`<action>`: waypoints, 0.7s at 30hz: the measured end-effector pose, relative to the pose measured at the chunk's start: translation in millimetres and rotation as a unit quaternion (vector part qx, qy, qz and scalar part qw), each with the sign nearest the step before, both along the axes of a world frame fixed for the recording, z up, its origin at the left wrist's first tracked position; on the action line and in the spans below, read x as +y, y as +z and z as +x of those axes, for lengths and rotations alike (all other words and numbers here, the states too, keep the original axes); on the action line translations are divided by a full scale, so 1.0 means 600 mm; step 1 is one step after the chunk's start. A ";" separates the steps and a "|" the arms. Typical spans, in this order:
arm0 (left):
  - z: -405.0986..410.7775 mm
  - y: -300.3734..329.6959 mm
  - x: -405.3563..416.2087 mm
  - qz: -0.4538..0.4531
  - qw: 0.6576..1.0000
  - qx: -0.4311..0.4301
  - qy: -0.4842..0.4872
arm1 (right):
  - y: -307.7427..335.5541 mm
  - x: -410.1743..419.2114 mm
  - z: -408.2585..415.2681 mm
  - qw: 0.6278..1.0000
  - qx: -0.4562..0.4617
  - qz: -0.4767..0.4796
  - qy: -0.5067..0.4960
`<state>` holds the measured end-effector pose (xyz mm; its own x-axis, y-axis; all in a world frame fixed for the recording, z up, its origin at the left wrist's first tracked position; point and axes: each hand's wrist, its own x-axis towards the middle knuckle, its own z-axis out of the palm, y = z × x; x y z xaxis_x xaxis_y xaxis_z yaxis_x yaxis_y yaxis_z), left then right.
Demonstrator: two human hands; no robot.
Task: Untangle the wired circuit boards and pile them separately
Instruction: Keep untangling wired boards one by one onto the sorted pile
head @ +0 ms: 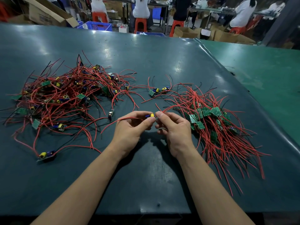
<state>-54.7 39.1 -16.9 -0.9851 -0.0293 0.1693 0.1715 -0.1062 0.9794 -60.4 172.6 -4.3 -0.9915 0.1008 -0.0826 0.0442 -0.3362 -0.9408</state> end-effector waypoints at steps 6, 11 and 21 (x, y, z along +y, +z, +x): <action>-0.002 -0.002 0.002 -0.027 0.999 0.013 0.014 | 0.000 -0.002 -0.001 0.999 -0.008 -0.008 -0.039; -0.005 -0.002 0.002 0.008 0.999 0.003 0.045 | 0.002 -0.004 -0.003 0.998 -0.012 -0.033 -0.051; 0.001 0.001 -0.005 -0.002 1.000 -0.009 0.014 | -0.002 -0.003 0.006 0.998 0.010 0.013 0.058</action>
<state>-54.3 36.2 -16.6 -0.9869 -0.0556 0.1517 0.1566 -0.0973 0.9829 -57.0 171.0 -5.3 -0.9980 -0.0134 -0.0621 0.0632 -0.3049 -0.9503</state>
